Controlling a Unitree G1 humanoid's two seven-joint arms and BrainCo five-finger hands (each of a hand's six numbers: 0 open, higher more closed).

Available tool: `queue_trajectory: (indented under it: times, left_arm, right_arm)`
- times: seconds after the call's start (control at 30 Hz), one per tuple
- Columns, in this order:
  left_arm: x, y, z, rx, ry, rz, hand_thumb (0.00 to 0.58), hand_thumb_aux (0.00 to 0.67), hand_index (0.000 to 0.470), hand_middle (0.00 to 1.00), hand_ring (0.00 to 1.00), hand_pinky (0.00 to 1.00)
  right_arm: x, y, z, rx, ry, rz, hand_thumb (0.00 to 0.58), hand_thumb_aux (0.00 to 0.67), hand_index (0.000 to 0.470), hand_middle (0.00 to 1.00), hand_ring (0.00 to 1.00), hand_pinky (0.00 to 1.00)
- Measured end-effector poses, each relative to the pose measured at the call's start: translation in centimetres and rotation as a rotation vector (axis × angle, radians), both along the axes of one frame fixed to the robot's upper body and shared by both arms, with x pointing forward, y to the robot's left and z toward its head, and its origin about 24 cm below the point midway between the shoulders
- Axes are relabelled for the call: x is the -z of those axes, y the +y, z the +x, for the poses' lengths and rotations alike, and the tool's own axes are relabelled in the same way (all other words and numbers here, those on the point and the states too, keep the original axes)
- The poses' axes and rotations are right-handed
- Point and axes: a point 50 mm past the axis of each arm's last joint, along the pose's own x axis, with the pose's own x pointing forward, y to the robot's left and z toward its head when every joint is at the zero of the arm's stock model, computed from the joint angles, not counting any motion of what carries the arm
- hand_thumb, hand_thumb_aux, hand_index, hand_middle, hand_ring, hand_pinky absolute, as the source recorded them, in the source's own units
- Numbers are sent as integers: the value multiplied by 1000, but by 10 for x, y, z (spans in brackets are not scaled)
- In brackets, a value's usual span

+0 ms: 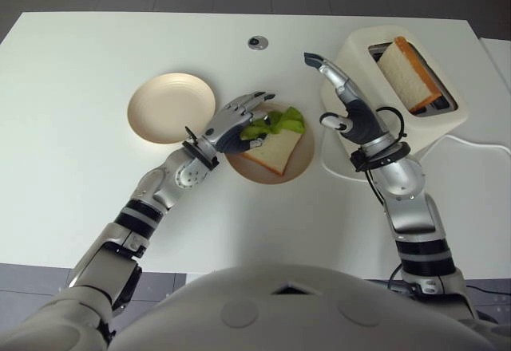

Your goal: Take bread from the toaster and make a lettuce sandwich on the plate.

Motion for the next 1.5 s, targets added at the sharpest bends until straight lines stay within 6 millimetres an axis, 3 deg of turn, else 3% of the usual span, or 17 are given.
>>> queue_trajectory:
  times: [0.03, 0.1, 0.13, 0.3, 0.43, 0.6, 0.8, 0.93, 1.03, 1.1, 1.23, 1.4, 1.43, 1.47, 1.5]
  left_arm:
    - [1, -1, -1, 9, 10, 7, 49, 29, 20, 0, 0, 0]
    - [5, -4, -3, 23, 26, 12, 49, 29, 20, 0, 0, 0]
    - [6, -5, -4, 27, 32, 13, 0, 0, 0, 0, 0, 0]
    - [11, -7, -7, 56, 59, 32, 0, 0, 0, 0, 0, 0]
    - [5, -4, -8, 66, 88, -50, 0, 0, 0, 0, 0, 0]
    - [-17, 7, 3, -5, 74, -233, 0, 0, 0, 0, 0, 0]
    - [-22, 8, 5, -17, 67, -271, 0, 0, 0, 0, 0, 0]
    - [-21, 7, 3, -16, 75, -273, 0, 0, 0, 0, 0, 0]
    - [-20, 6, 2, -10, 83, -270, 0, 0, 0, 0, 0, 0]
    - [-20, 4, 1, -3, 83, -274, 0, 0, 0, 0, 0, 0]
    - [-20, 4, -2, 0, 83, -280, 0, 0, 0, 0, 0, 0]
    - [-19, 4, -3, -4, 83, -271, 0, 0, 0, 0, 0, 0]
    - [-19, 5, -3, -5, 82, -271, 0, 0, 0, 0, 0, 0]
    - [-19, 5, -3, -6, 81, -269, 0, 0, 0, 0, 0, 0]
    - [-19, 5, -2, -7, 80, -267, 0, 0, 0, 0, 0, 0]
  right_arm:
    - [0, 0, 0, -2, -1, -1, 0, 0, 0, 0, 0, 0]
    - [0, 0, 0, -4, -2, -2, 0, 0, 0, 0, 0, 0]
    - [0, 0, 0, -5, -1, -3, 0, 0, 0, 0, 0, 0]
    - [0, 1, 0, -10, 1, -6, 0, 0, 0, 0, 0, 0]
    - [-3, -1, 0, -3, -12, 2, 0, 0, 0, 0, 0, 0]
    - [-39, -10, -11, 51, -194, 57, 0, 0, 0, 0, 0, 0]
    - [-72, -56, -16, 287, -357, 27, 0, 0, 0, 0, 0, 0]
    - [-85, -94, -16, 482, -378, -131, 0, 0, 0, 0, 0, 0]
    - [-78, -136, -16, 618, -222, -315, 0, 0, 0, 0, 0, 0]
    - [-71, -150, -18, 637, -105, -380, 0, 0, 0, 0, 0, 0]
    - [-52, -153, -16, 603, 27, -462, 0, 0, 0, 0, 0, 0]
    - [-31, -138, -14, 501, 107, -517, 0, 0, 0, 0, 0, 0]
    - [-29, -136, -14, 490, 111, -518, 152, 95, 66, 0, 0, 0]
    - [-28, -134, -13, 483, 112, -519, 255, 168, 118, 0, 0, 0]
    - [-28, -133, -13, 480, 110, -519, 443, 344, 241, 0, 0, 0]
